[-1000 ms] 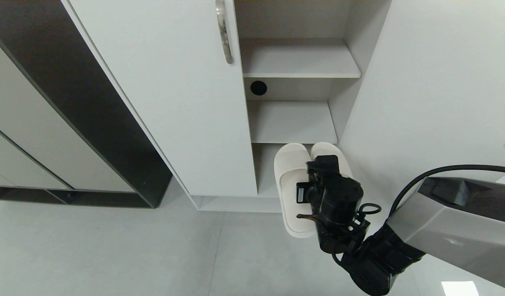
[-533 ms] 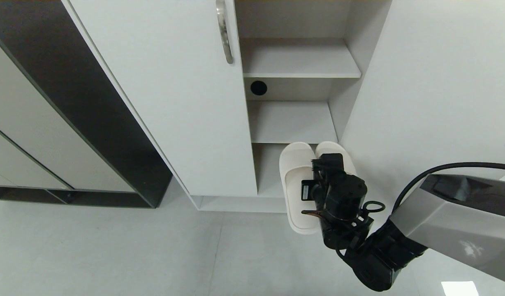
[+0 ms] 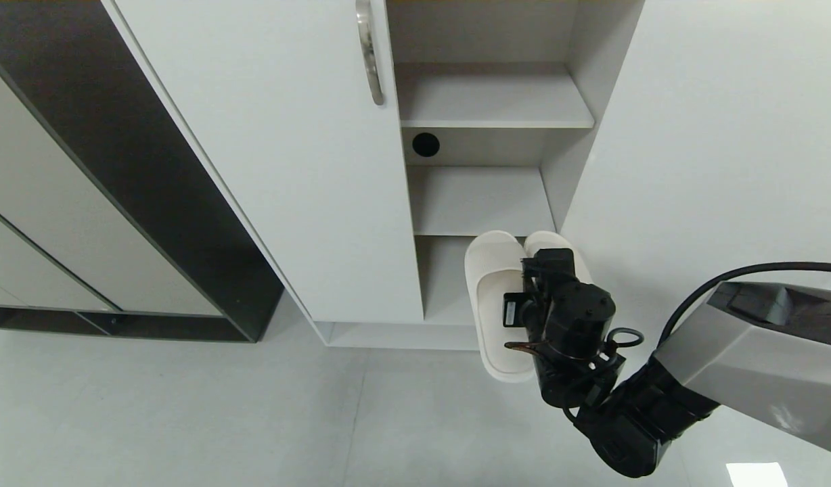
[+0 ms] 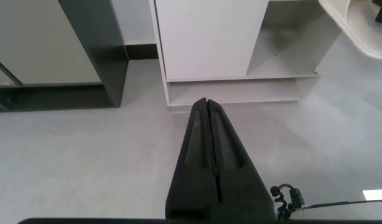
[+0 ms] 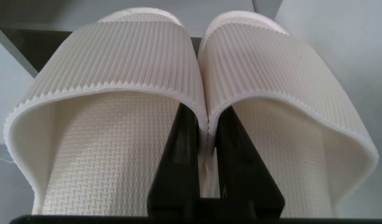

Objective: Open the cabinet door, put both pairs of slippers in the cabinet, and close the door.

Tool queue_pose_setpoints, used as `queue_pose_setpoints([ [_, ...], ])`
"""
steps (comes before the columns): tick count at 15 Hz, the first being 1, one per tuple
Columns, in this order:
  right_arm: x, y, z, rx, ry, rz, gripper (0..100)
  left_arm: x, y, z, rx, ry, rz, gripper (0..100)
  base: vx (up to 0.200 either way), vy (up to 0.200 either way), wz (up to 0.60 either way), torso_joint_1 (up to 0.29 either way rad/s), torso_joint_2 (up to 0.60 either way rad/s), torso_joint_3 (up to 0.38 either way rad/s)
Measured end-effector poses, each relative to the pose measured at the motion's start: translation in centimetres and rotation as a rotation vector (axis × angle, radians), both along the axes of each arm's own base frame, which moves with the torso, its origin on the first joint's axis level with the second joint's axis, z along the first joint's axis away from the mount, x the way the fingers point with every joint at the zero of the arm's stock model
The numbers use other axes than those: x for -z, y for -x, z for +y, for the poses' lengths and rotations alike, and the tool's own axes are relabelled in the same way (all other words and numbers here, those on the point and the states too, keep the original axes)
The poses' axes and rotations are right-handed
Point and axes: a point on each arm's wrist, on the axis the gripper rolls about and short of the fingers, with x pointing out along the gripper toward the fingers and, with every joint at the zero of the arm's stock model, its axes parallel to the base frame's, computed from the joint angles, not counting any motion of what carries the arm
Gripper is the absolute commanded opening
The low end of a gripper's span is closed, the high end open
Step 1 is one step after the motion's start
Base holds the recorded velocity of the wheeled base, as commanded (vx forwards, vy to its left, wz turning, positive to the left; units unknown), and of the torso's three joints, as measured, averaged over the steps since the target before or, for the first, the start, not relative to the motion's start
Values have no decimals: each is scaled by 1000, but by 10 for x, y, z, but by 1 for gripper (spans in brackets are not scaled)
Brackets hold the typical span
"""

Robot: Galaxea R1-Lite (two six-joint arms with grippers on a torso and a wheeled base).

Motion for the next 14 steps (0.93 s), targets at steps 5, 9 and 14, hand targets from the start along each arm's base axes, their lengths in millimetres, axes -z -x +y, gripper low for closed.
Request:
queue_pose_setpoints([
  [5,2,2,0,-2,10,8,0,0,0,0,0,0,0,0,0,0,0,0,0,0],
  [9,4,7,14,-47,58,49,0,0,0,0,0,-1,0,0,0,0,0,0,0,0],
  [14,-15,-7,46,-85,25,38,0,0,0,0,0,-1,0,0,0,0,0,0,0,0],
])
